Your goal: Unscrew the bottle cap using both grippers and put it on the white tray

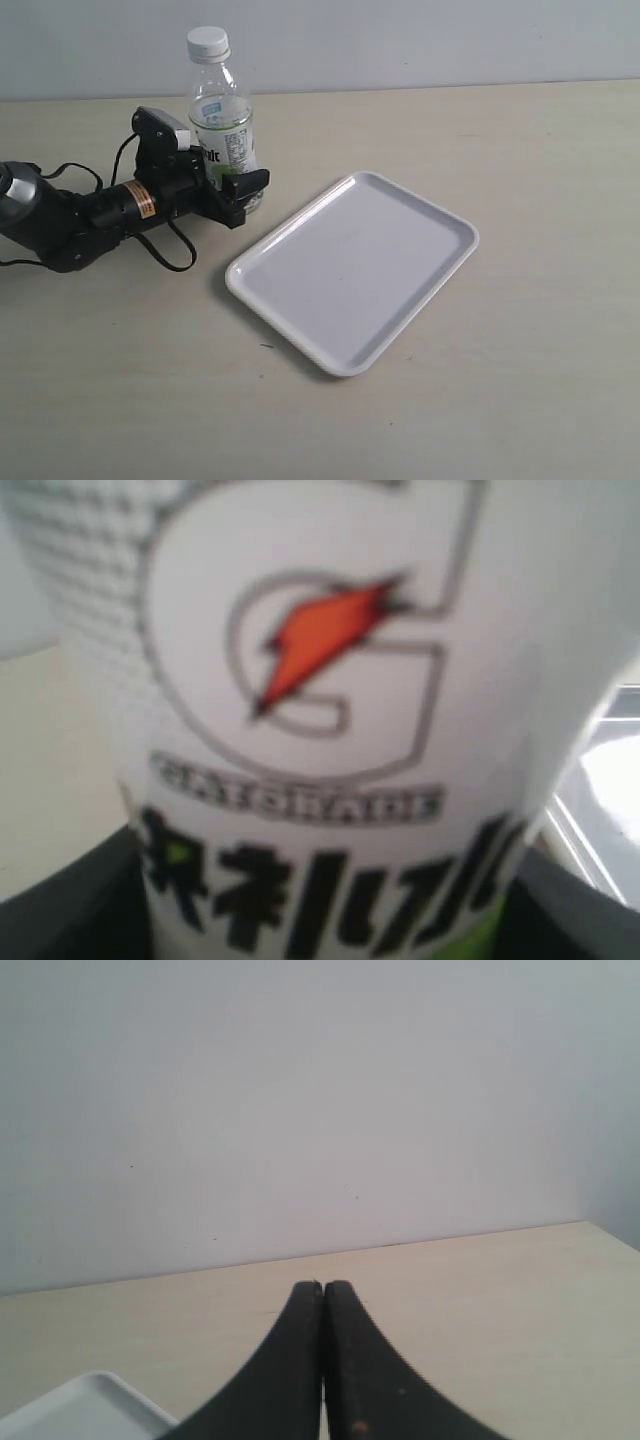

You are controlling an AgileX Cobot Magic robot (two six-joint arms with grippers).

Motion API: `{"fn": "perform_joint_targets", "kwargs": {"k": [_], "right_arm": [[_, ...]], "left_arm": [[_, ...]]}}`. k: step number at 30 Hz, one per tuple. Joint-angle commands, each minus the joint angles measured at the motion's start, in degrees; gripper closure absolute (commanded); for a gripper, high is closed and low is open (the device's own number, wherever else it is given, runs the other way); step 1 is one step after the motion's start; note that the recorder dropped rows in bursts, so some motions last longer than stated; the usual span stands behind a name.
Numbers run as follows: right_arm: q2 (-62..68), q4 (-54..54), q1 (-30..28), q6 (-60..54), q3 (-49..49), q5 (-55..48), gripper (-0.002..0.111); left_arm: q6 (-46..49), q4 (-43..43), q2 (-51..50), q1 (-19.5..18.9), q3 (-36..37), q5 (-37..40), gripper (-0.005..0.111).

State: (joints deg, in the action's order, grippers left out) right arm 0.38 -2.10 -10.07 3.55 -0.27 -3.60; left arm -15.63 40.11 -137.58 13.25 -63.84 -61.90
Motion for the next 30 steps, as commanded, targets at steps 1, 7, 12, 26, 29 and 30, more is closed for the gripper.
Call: {"fn": "perform_joint_targets", "kwargs": {"k": [1,7,12,26,29,30], "right_arm": [[-0.38,-0.10,0.13,-0.46,0.27,0.26,0.108],[-0.38,-0.10,0.13,-0.46,0.27,0.26,0.108],[-0.38,-1.64,0.13,0.02,0.27,5.49,0.108],[6.41,-15.75,0.13,10.35,-12.36,32.73,0.108],[22.94,-15.87,0.13,-8.33,-34.44,9.85,0.108],[27.37,-15.71,0.13,-12.80,-41.37,2.00,0.108]], "left_arm": [[-1.30,3.16,1.56,-0.09,-0.26,-3.42,0.107],[-1.30,5.03,1.56,-0.09,-0.26,-3.42,0.107],[-1.30,6.50,1.56,-0.09,-0.26,-3.30,0.107],[-1.30,7.28,1.56,-0.09,-0.26,-2.46,0.107],[-1.30,7.80,1.56,-0.09,-0.26,-2.46,0.107],[-1.30,7.85,1.46,-0.09,-0.26,-2.46,0.107]]}}
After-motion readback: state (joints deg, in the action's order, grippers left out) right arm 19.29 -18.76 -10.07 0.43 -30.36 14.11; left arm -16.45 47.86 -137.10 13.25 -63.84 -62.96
